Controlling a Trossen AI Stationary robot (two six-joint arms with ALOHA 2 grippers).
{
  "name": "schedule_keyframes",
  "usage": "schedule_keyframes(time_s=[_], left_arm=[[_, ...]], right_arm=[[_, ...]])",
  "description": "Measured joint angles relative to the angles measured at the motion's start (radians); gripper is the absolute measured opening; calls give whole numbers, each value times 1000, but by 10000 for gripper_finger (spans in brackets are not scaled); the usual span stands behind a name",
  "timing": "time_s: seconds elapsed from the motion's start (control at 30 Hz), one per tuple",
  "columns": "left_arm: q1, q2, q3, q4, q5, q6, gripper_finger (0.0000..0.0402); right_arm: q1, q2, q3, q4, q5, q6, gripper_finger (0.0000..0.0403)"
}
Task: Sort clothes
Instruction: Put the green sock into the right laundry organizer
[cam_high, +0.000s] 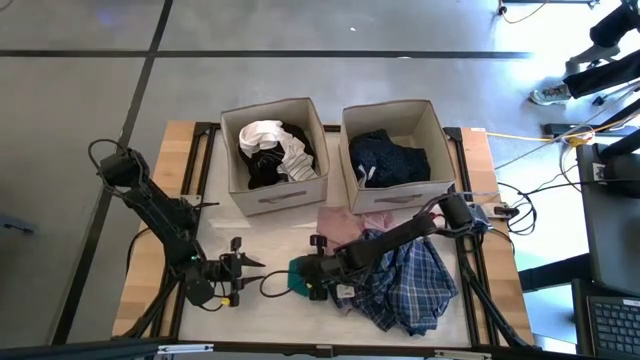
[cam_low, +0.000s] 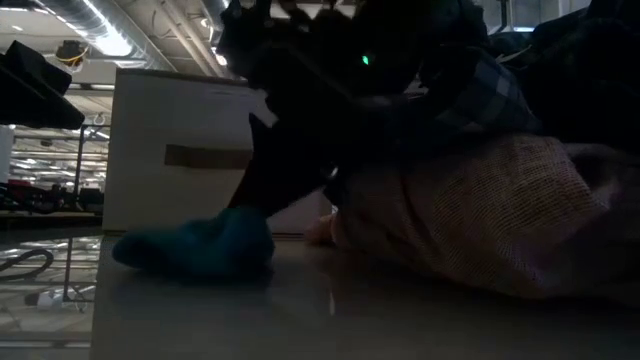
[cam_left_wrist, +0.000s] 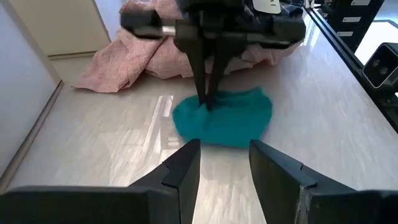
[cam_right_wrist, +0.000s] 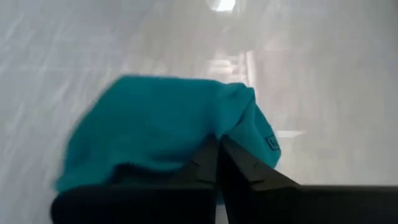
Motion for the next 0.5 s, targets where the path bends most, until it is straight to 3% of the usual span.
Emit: schedule_keyframes(time_s=[0.3, 0.5], left_arm=[[0, 0, 0, -9, 0, 60, 127], [0, 0, 0, -11, 0, 63, 127]], right_arm=[[14, -128, 0, -32, 112, -49, 7], [13, -268, 0, -166, 233, -66, 5]])
